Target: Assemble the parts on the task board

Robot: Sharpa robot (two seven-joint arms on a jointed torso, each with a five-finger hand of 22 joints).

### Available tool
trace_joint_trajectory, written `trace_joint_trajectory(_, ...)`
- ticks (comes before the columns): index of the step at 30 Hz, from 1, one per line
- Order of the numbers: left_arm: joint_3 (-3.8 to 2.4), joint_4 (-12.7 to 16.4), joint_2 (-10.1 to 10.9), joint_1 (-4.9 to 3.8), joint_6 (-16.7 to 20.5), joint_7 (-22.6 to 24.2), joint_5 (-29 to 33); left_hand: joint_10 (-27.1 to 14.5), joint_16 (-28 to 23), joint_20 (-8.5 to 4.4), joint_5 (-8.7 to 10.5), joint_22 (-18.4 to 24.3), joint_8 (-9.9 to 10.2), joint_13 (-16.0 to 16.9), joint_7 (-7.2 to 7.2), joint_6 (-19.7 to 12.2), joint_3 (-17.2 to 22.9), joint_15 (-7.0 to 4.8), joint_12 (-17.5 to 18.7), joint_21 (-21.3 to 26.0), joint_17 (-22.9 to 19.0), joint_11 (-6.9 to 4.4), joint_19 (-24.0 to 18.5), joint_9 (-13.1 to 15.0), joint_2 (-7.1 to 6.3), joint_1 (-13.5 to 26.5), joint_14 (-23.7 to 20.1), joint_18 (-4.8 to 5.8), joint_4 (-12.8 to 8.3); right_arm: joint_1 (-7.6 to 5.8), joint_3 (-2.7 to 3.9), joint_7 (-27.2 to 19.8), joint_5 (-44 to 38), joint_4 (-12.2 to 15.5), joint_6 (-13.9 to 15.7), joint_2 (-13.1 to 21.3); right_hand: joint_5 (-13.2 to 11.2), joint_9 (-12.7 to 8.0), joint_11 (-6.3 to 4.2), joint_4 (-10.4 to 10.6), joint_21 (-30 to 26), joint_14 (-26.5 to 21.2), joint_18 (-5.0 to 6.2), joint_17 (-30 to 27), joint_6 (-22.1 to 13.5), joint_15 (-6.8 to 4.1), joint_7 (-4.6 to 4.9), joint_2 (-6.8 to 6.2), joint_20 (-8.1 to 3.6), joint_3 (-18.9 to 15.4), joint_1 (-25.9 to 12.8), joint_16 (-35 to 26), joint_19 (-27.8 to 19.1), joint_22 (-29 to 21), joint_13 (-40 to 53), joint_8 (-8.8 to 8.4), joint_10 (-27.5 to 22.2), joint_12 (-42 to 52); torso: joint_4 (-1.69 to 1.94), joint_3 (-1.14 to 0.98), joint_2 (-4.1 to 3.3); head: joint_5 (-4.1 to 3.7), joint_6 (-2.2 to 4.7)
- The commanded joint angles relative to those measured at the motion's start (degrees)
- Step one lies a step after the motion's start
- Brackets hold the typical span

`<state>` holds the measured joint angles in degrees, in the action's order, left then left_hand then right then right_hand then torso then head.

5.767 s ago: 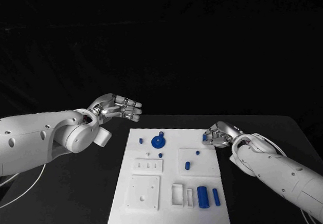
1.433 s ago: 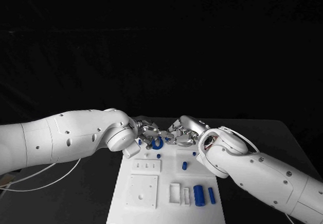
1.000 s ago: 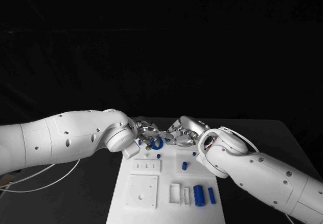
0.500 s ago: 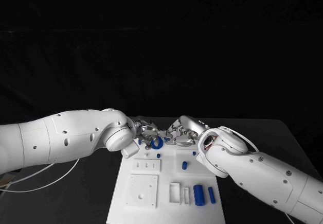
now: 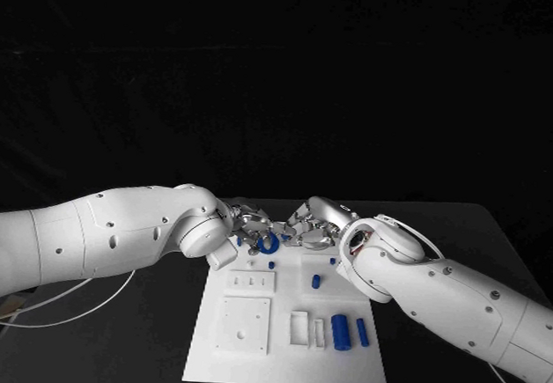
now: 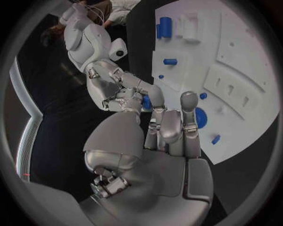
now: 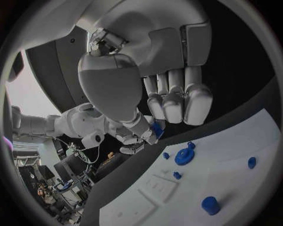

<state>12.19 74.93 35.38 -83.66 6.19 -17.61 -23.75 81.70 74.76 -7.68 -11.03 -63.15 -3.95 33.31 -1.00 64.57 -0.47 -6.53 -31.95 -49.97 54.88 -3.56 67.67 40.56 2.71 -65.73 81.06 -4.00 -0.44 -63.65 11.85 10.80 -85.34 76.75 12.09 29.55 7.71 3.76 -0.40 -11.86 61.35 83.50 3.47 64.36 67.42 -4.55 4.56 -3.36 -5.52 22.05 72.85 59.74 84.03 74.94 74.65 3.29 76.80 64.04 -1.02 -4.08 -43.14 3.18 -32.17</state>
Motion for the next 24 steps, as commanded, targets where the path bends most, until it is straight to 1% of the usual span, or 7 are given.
trace_joint_trajectory(1, -0.12, 0.0, 0.0, -0.12, -0.8, 0.8, 0.2, -0.3, -0.2, 0.04, 0.27, -0.2, -0.1, -0.1, -0.12, 0.4, 0.0, -0.10, 0.2, 0.6, -0.1, -0.16, 0.4, 0.1, -0.47, 0.0, -0.2, 0.12, 0.7, 0.11, -0.09, 0.4, -0.3, -0.1, -1.2, 0.1, 0.2, 0.1, -0.41, 0.1, 0.3, -0.1, 0.23, -0.1, 0.3, -0.35, -0.05, 0.54, -0.38, -0.4, 0.0, -0.3, 1.3, 8.1, 0.0, 0.29, -0.1, 0.1, -0.06, -0.02, 0.03, 0.09, -0.10)
trace_joint_trajectory(2, -0.12, 0.0, 0.0, -0.12, -0.8, 0.8, 0.2, -0.3, -0.3, 0.04, 0.24, -0.3, -0.1, -0.1, -0.09, 0.4, 0.0, -0.10, 0.2, 0.7, -0.1, -0.16, 0.4, 0.1, -0.51, 0.1, -0.3, 0.11, 1.0, 0.11, -0.09, 0.4, -0.3, -0.1, -1.2, 0.1, -0.1, 0.1, -0.42, 0.2, 0.2, -0.1, 0.23, -0.1, 0.3, -0.34, -0.08, 0.62, -0.38, -0.4, 0.0, -0.3, 1.3, 8.1, 0.0, 0.29, -0.1, 0.1, -0.06, -0.02, 0.03, 0.09, -0.10)
trace_joint_trajectory(10, -0.12, -0.3, 0.0, -0.09, -1.0, 0.7, 0.2, -0.3, -0.3, 0.02, 0.01, -0.5, -0.2, -0.2, -0.02, 0.6, 0.1, -0.12, 0.2, 1.1, -0.2, -0.18, 0.5, 0.7, -0.57, 0.5, -0.3, 0.14, 1.7, 0.11, -0.09, 0.4, -0.3, 0.0, -1.5, 0.2, -0.2, 0.1, -0.42, 0.2, 0.3, -0.1, 0.22, 0.0, 0.4, -0.35, -0.08, 0.67, -0.38, -0.4, 0.1, -0.3, 1.3, 8.1, 0.0, 0.30, -0.1, 0.1, -0.05, -0.03, -0.02, 0.03, -0.15)
trace_joint_trajectory(14, -0.12, -0.5, -0.1, -0.04, -1.1, 0.6, 0.3, -0.4, -0.4, 0.00, -0.69, -0.8, -0.2, -0.3, 0.00, 0.5, 0.2, -0.14, 0.2, 1.4, -0.2, -0.18, 0.6, 1.1, -0.63, 0.5, -0.3, 0.16, 1.9, 0.12, -0.09, 0.4, -0.3, 0.0, -1.5, 0.3, -0.2, 0.1, -0.42, 0.2, 0.3, -0.1, 0.22, 0.0, 0.4, -0.35, -0.08, 0.67, -0.38, -0.4, 0.1, -0.3, 1.3, 8.1, 0.0, 0.30, -0.1, 0.1, -0.05, -0.02, 0.03, 0.02, -0.18)
trace_joint_trajectory(19, -0.12, -0.5, -0.2, -0.01, -1.4, 0.5, 0.3, -0.4, -0.3, -0.01, -1.20, -1.0, -0.2, -0.3, 0.03, 0.5, 0.5, -0.15, 0.2, 1.6, -0.2, -0.20, 0.6, 1.2, -0.50, 0.2, -0.3, 0.17, 1.7, 0.12, -0.09, 0.4, -0.3, 0.1, -1.6, 0.3, -0.2, 0.1, -0.41, 0.2, 0.3, -0.1, 0.21, -0.1, 0.3, -0.34, -0.07, 0.72, -0.38, -0.3, 0.1, -0.3, 1.3, 8.1, -0.1, 0.29, -0.2, 0.1, -0.02, -0.03, 0.02, 0.02, -0.17)
trace_joint_trajectory(24, -0.12, -0.6, -0.3, 0.00, -1.9, 0.4, 0.3, -0.4, -0.3, -0.04, -1.71, -1.3, -0.1, -0.3, 0.13, 0.5, 1.0, -0.18, 0.2, 1.8, -0.1, -0.26, 0.7, 1.3, -0.04, -0.6, -0.3, 0.23, 0.8, 0.13, -0.09, 0.4, -0.3, 0.1, -1.5, 0.3, -0.2, 0.1, -0.41, 0.2, 0.3, -0.1, 0.21, -0.1, 0.3, -0.34, -0.07, 0.72, -0.38, -0.3, 0.1, -0.3, 1.3, 8.1, -0.1, 0.29, -0.2, 0.1, -0.04, -0.04, 0.01, 0.02, -0.25)
